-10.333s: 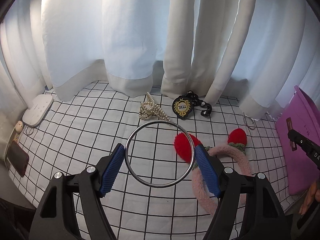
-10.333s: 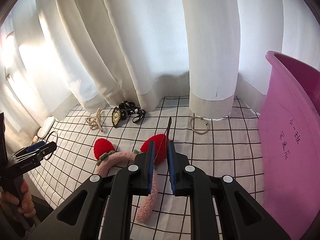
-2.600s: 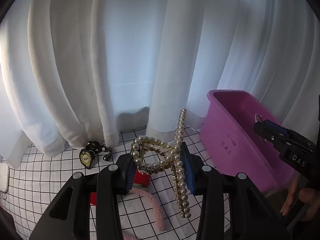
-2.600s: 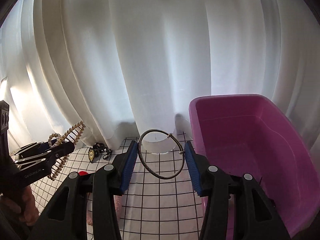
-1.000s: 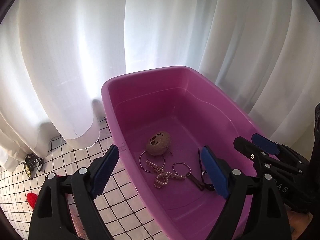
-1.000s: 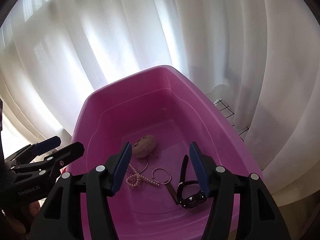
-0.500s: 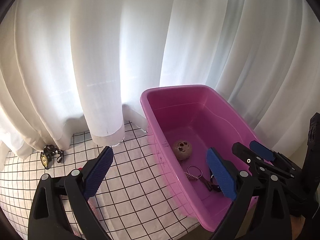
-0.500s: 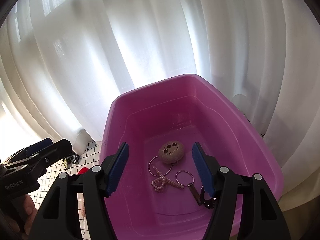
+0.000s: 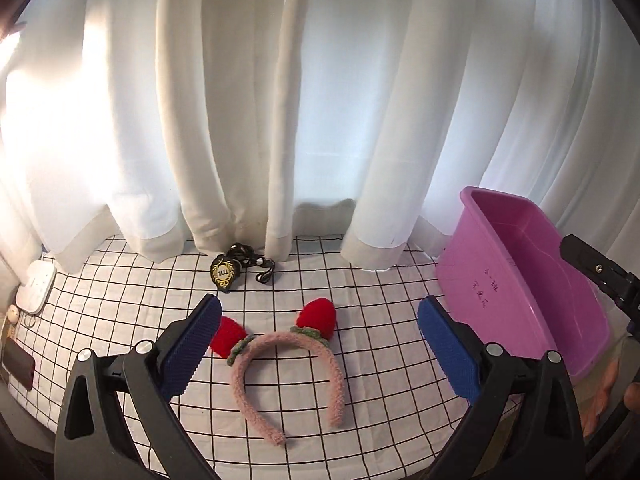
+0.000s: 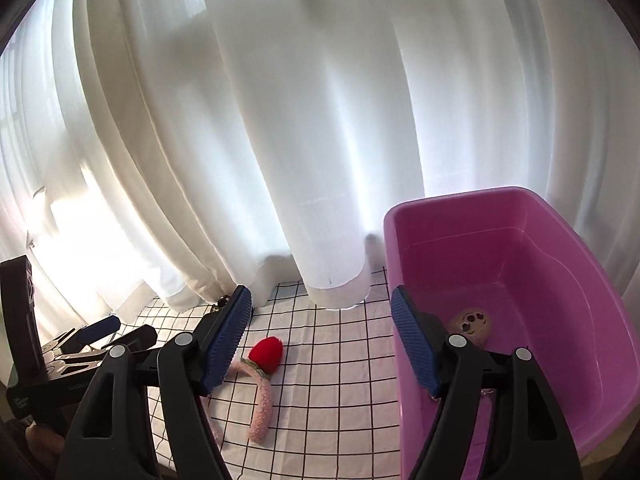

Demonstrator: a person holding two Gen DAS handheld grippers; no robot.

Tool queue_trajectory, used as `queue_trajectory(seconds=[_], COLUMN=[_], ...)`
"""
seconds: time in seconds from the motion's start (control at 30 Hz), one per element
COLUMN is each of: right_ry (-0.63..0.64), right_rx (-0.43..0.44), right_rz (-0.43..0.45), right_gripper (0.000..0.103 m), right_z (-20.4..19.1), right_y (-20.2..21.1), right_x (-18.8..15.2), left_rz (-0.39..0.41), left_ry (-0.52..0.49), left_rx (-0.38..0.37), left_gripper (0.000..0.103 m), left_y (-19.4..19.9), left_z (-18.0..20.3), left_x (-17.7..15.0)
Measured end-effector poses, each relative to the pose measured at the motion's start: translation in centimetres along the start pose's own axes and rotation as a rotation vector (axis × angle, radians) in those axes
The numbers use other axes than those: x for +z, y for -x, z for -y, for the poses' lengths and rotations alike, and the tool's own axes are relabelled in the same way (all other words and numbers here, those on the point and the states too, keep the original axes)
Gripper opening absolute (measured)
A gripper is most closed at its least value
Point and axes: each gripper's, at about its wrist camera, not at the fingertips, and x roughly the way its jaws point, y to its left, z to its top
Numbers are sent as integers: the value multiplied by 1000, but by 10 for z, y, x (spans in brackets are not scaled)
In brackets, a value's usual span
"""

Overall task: Organize jewelry
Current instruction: 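Withdraw both tools from the tub toward the pink headband and badge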

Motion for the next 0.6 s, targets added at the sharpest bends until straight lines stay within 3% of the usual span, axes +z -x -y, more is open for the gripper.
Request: queue_trajectory(seconds=[0.13,0.3,0.6], right_ry=[52,69,69], right_rx=[53,87,40], right_rz=[-41,-133,-338], right_gripper=[70,70,70], right_z=[-35,-64,-85], right_y=[-23,-60,-143], right_x=[-5,-24,-79], left_rz=[-32,-80,-181], left_ry=[85,161,104], left_rx=[93,138,175], left_gripper=[97,97,97], left_y=[-10,-25,-89], left_z=[-60,-119,-165], left_x=[-9,-16,-19])
